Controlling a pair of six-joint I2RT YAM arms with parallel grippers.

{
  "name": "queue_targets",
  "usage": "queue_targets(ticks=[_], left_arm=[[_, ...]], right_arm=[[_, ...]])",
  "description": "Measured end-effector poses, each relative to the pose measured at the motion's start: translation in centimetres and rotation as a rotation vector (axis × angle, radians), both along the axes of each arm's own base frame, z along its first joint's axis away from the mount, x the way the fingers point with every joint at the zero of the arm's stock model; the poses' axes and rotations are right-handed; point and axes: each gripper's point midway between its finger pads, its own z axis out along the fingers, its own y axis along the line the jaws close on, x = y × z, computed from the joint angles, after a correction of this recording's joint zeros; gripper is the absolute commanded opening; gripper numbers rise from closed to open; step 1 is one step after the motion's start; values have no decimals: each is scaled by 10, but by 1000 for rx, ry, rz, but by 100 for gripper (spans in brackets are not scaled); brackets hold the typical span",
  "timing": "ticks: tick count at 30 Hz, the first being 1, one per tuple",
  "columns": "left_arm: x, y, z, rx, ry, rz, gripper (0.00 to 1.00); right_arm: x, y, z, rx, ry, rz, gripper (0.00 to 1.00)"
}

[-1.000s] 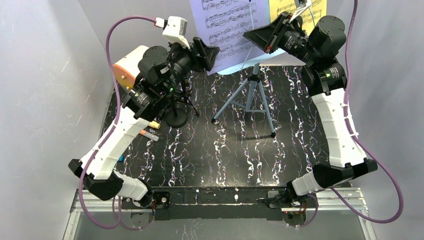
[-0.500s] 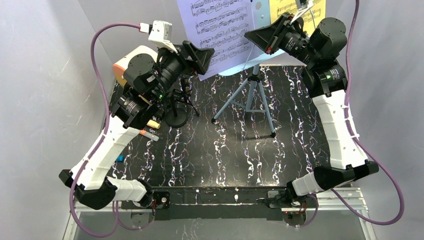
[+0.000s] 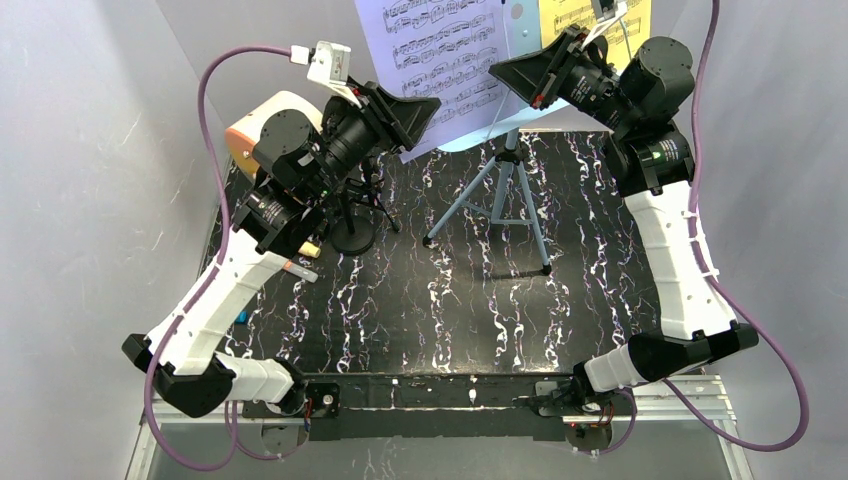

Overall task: Pack up the instrument practice props
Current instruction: Pick up the sheet music from the music stand.

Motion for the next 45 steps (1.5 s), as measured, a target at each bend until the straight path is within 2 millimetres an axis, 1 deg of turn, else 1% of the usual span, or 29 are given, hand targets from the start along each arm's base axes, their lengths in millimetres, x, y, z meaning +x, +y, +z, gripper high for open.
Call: queue_targets(ticks=[2, 7, 9, 11, 16, 19, 20, 27, 31, 34, 37, 41, 45], left_arm=[[-2, -2, -1, -4, -2, -16, 32], [-5, -3, 0, -10, -5, -31, 24], [-6, -3, 2, -13, -7, -34, 22], [-6, -2, 2, -14, -9, -33, 18], [-4, -1, 1, -8, -7, -19, 15], [-3, 1, 0, -1, -6, -7, 3], [-2, 1, -1, 3, -6, -4, 0], [4, 9, -5, 23, -3, 55, 0], [1, 23, -13, 45, 7, 102, 0], [-8, 39, -15, 58, 12, 139, 0], [-19, 59, -15, 59, 10, 179, 0], [-36, 85, -14, 47, 7, 230, 0], [-54, 112, -16, 29, 9, 280, 0]], right_arm=[[0, 0, 0, -2, -3, -1, 8], [0, 0, 0, -4, -6, -1, 8], [0, 0, 0, -4, -7, -1, 8], [0, 0, 0, -4, -7, -1, 8], [0, 0, 0, -3, -8, -1, 8], [1, 0, 0, -3, -8, -1, 8], [1, 0, -1, -3, -8, -1, 8], [2, 1, 0, 0, -15, -1, 9], [3, 1, -1, 0, -15, -2, 11], [3, 0, -1, 1, -14, -5, 11], [3, 0, -1, 0, -15, -6, 13], [4, 0, -1, 0, -15, -8, 18], [6, 0, -4, -2, -10, -15, 26]])
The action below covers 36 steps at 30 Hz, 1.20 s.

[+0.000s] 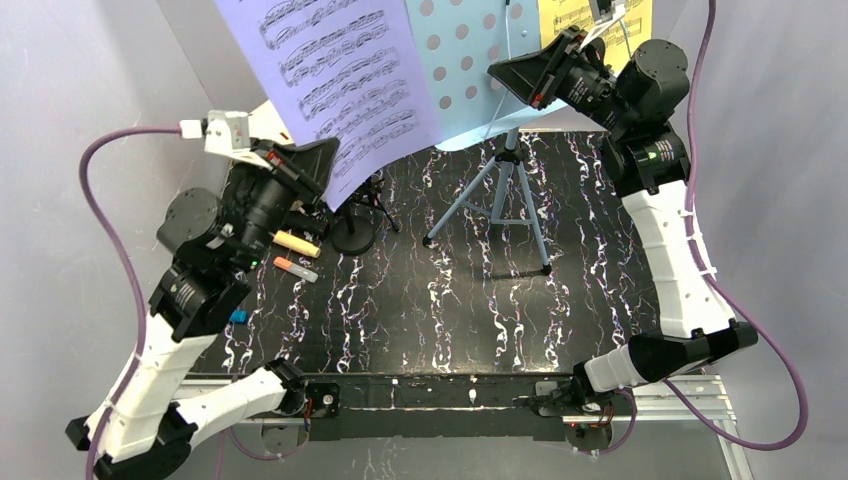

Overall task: Pack up the instrument practice props
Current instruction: Pick up the sheet music from the music stand, then place the sheet music at the center of the board.

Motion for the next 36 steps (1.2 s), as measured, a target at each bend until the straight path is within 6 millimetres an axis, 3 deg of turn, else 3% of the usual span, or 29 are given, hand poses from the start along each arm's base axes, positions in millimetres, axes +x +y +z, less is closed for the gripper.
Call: queue_targets(ticks=[7, 16, 19, 27, 29, 36], left_arm=[[-18, 29, -25, -16, 49, 58, 0], [-15, 32, -84, -14, 181, 88, 0], [-12, 30, -113, -18, 244, 99, 0], [-2, 18, -182, -52, 410, 113, 0], [-1, 17, -196, -63, 444, 122, 0], [0, 14, -226, -124, 536, 140, 0]], right_arm=[[2, -4, -6, -13, -8, -32, 51], [-13, -19, -30, -106, -70, -87, 79], [-22, -26, -41, -155, -128, -111, 84], [-58, -45, -75, -290, -358, -149, 86], [-69, -44, -98, -324, -417, -114, 86], [-85, -25, -216, -449, -397, 61, 85]])
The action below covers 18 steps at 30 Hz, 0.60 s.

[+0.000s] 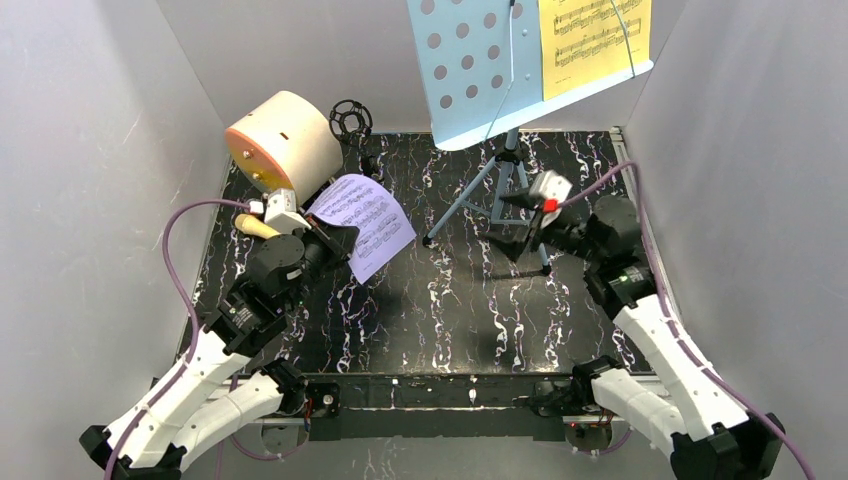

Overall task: Pack up the instrument practice props
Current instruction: Place the sheet music at the center of the board.

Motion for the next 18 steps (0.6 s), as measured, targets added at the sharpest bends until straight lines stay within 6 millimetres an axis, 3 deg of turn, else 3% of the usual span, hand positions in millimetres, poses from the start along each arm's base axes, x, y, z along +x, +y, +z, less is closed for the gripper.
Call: queue_targets(ticks=[3, 6, 9, 18], left_arm=[[-1, -2, -11, -33, 37, 11, 0], [-1, -3, -20, -64, 74, 24, 0], [-1, -4, -25, -91, 107, 36, 0], [-3, -7, -45, -156, 197, 72, 0]], right_arm=[[-13, 22, -41, -68, 10, 78, 84], [-34, 51, -69, -128, -32, 175, 84], [-46, 77, -86, -175, -107, 233, 84], [-55, 143, -122, -256, -361, 255, 85]])
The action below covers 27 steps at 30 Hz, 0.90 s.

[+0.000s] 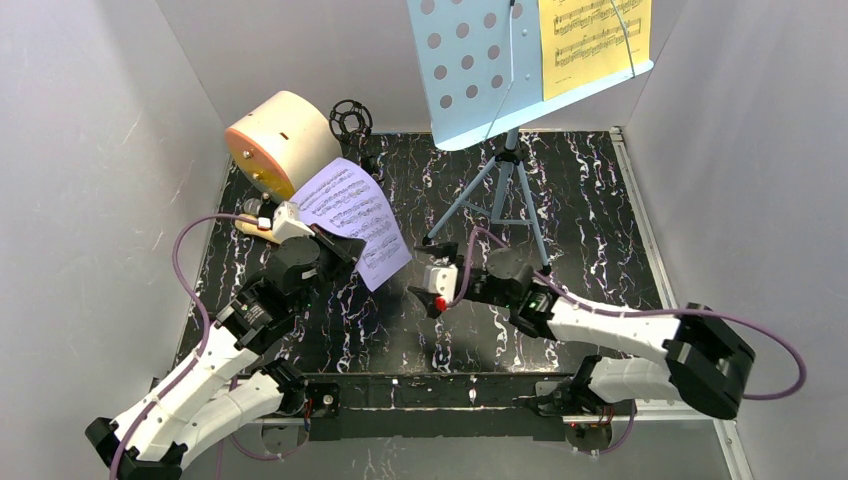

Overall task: Pack up the instrument practice props
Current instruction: Place the sheet music at the center of the board.

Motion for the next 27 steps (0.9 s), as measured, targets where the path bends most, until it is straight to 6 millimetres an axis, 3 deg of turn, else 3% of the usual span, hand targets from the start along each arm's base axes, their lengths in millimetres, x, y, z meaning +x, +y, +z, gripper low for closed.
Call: queue_targets(ticks=[11, 15, 18, 23, 27], left_arm=[[-1, -1, -3, -81, 37, 34, 0], [-2, -1, -7, -95, 53, 44, 0], [-3, -1, -7, -102, 59, 48, 0], [-4, 0, -7, -107, 61, 50, 0], [-7, 4, -6, -111, 56, 55, 1]], right_arm=[[-14, 50, -22, 12, -149, 42, 85], [-14, 62, -21, 55, -188, 11, 83], [-7, 66, -15, 94, -235, -47, 67], [5, 70, 0, 137, -301, -126, 30], [5, 69, 6, 146, -326, -136, 10]])
